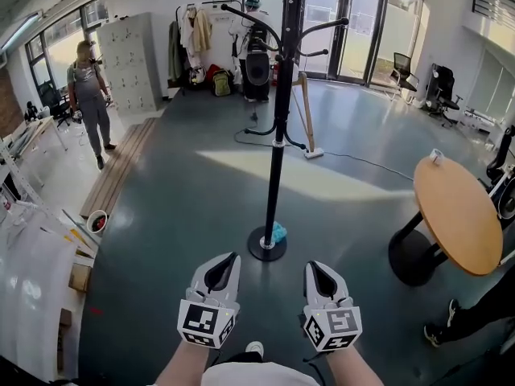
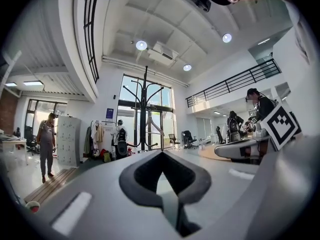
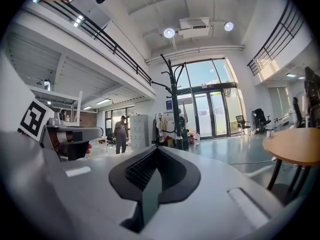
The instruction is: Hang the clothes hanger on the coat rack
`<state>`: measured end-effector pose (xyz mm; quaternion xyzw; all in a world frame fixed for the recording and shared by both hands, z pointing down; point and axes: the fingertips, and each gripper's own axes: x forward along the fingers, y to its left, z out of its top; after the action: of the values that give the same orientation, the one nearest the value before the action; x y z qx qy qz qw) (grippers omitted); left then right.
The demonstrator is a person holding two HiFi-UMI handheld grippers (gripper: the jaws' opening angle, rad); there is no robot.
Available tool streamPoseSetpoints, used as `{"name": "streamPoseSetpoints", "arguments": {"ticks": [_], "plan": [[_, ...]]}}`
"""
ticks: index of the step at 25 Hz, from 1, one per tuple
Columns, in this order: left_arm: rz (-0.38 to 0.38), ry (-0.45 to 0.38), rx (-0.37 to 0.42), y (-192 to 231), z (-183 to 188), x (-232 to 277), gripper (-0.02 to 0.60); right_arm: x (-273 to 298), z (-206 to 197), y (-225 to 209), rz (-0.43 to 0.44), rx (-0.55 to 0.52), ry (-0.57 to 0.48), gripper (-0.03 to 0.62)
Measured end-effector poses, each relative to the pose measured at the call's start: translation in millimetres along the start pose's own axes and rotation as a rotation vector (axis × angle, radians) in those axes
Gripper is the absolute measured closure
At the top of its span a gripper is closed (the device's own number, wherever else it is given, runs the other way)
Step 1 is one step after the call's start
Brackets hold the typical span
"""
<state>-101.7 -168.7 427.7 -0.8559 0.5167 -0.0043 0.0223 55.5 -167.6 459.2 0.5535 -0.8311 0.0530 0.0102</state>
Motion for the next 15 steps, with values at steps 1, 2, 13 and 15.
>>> {"name": "streamPoseSetpoints", "arguments": {"ticks": [1, 2, 13, 15], "plan": [[-0.005, 0.0, 0.001, -6, 1, -3, 0.581, -5, 0, 0, 0.003, 0.0, 0.005, 0.568], [-0.011, -0.001, 0.0, -13, 2, -7, 0.581, -11, 0, 0, 0.009, 0.004, 0.012, 0.568], [-0.021, -0.015, -0.008, -80, 15, -54, 0.581, -83, -5, 2, 0.005, -0.033, 0.067, 0.568], [-0.019, -0.015, -0.005, -89, 17, -61, 0.581, -93, -3, 2, 0.007, -0.041, 0.067, 0.568]]}}
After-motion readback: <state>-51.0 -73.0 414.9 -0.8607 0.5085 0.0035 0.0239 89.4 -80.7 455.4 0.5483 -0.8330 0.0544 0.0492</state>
